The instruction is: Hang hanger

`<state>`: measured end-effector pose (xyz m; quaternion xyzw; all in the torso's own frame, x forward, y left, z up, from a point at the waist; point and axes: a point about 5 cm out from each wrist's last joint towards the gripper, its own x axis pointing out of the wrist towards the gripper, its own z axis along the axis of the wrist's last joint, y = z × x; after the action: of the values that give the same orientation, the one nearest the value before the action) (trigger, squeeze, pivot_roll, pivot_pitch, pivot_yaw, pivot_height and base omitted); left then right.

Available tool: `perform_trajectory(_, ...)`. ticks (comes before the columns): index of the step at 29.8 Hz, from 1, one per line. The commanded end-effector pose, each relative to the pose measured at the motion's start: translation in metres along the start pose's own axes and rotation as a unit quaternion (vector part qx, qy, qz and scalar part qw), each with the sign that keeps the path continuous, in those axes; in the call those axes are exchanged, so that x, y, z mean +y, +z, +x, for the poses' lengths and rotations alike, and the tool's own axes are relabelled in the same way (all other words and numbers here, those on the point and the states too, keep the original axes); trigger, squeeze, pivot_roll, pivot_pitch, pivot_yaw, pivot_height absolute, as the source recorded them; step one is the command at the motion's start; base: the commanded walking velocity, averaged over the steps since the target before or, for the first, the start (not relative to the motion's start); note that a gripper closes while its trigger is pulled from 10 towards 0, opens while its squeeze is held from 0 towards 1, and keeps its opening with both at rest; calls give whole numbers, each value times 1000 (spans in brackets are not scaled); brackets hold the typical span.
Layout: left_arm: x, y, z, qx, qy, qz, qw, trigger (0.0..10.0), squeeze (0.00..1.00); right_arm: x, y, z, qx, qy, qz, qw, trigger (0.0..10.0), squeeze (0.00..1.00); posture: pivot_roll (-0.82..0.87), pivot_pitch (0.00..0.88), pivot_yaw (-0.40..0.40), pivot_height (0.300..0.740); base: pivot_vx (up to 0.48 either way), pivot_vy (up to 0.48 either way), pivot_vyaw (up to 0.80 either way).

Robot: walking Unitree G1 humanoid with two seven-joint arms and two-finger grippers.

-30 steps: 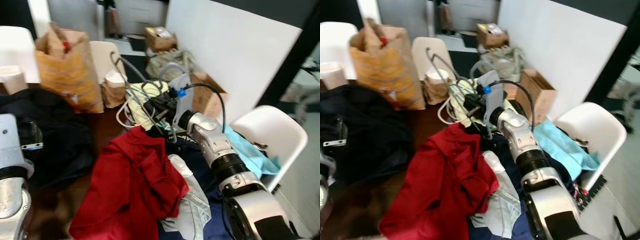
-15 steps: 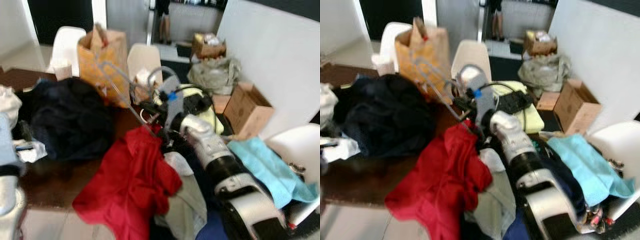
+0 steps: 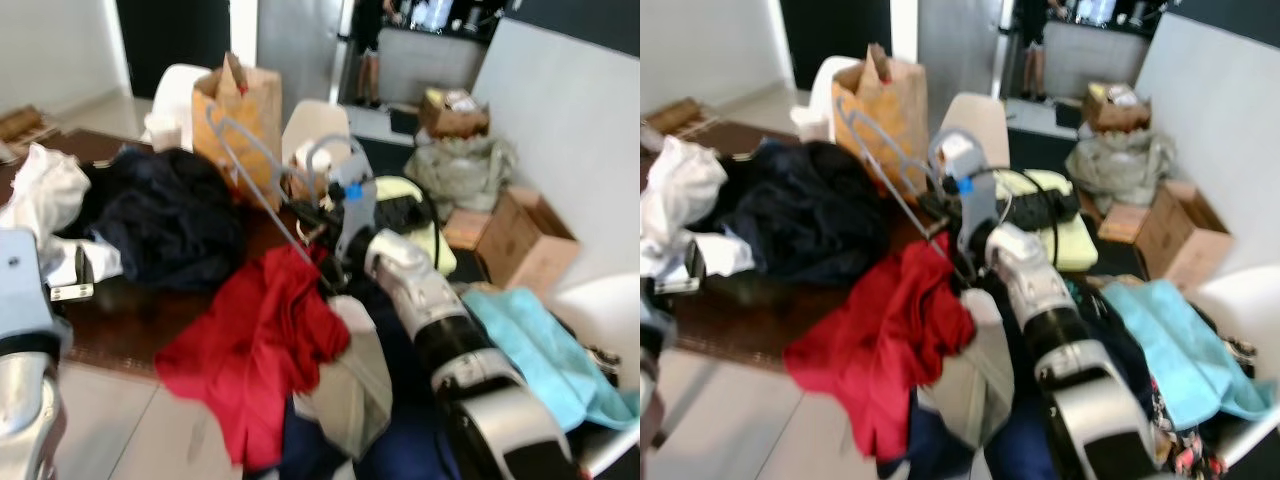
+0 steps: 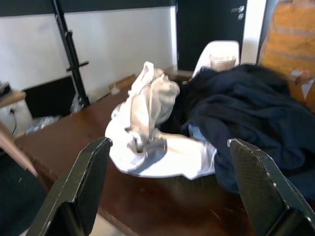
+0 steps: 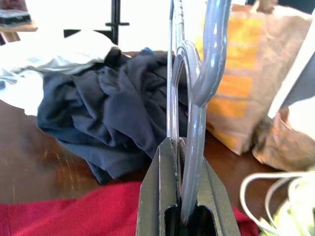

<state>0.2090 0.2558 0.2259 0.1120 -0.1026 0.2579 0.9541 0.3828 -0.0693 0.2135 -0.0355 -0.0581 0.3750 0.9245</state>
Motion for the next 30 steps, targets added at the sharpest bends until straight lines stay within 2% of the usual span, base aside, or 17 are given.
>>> perform_trajectory(1,0,-1,0,3,1,-3,1000,10000,0,-3,-1,-2,4,-5,5,1000,10000,0,245,0,-164,740,0,0,0)
perform_trajectory(12,7,-7,-2,22,15,-11,1000,10000,0,-2,-3,-2,8,-4,4,1000,10000,0,244,0,-164,740,0,0,0)
perform_trajectory(25,5,-9,-1,29,11,0,1000,10000,0,-2,-2,-2,10,-6,6,1000,10000,0,238,0,-161,740,0,456,0)
perform_trajectory(30,5,-8,1,22,10,1,1000,10000,0,-1,-3,-2,12,-6,7,1000,10000,0,238,0,-162,740,0,0,0)
